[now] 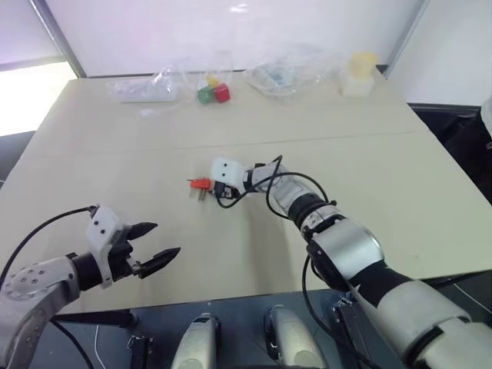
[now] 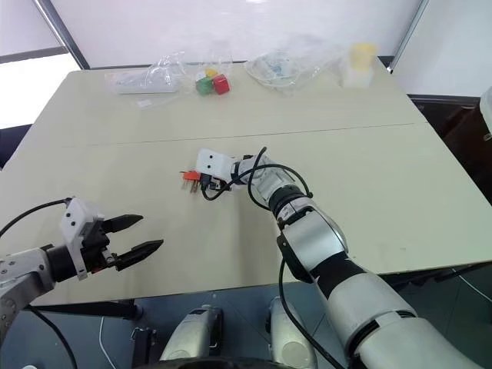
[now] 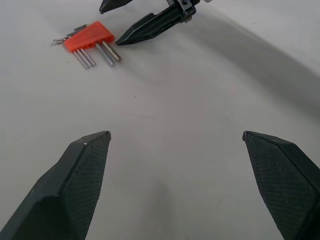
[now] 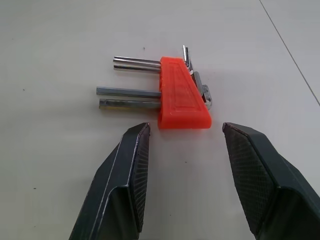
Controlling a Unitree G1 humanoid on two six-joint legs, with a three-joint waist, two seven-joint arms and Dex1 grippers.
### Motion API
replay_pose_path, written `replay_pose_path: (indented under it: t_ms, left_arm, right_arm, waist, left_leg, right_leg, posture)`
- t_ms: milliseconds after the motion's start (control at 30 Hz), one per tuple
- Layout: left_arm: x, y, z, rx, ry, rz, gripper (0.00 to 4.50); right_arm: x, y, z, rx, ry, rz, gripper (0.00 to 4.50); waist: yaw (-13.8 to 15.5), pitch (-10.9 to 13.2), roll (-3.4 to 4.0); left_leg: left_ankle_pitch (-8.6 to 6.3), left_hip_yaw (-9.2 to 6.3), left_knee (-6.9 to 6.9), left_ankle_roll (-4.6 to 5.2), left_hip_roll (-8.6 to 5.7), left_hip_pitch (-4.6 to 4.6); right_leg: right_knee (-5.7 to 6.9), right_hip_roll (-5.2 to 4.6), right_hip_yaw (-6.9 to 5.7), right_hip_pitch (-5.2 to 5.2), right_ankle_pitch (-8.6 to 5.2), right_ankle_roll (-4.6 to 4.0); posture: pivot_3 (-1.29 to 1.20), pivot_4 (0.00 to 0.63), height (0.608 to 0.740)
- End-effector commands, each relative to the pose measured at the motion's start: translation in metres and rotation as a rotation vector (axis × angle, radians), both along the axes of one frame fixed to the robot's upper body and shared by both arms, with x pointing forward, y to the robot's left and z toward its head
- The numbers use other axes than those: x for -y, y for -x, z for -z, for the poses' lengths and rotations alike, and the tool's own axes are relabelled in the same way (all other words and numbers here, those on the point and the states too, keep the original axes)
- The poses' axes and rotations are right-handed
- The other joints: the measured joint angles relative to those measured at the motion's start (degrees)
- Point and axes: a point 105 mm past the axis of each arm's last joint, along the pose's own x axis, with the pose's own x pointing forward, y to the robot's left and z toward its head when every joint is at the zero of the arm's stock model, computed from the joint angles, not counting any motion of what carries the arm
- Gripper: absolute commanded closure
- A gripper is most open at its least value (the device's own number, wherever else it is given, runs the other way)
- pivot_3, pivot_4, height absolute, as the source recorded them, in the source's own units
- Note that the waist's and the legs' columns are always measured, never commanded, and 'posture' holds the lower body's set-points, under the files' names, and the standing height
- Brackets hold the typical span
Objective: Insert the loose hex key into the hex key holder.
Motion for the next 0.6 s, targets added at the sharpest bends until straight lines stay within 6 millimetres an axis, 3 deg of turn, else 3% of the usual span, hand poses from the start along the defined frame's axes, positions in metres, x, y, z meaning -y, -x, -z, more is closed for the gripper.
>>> replay_pose_path:
  t_ms: [33,600]
  left_arm:
    - [0.0019,-0.0012,-0.0081,0.044,-0.012,0.011,0.06]
    - [0.0017,0.0006,-0.0052,0.044,-0.019,0.001,0.06]
  right_arm:
    - [-0.0075,0.0002,-0.0092,0.020,-0.049,-0.006,2.09]
    - [-0.0153,0.0017,-0.0077,-0.033,-0.126,0.036,2.09]
  waist:
    - [-0.30,0.00,0.00]
    - [-0.48,0.00,0.00]
  left_leg:
    - [0.00,0.00,0.00,0.00,0.00,0.00]
    - [0.00,-0.02,-0.01,0.00,0.00,0.00]
  right_leg:
    - [0.00,0.00,0.00,0.00,0.00,0.00]
    - [0.00,0.00,0.00,0.00,0.06,0.11]
  posture:
    - [0.00,0.150,0.740]
    - [0.00,0.150,0.740]
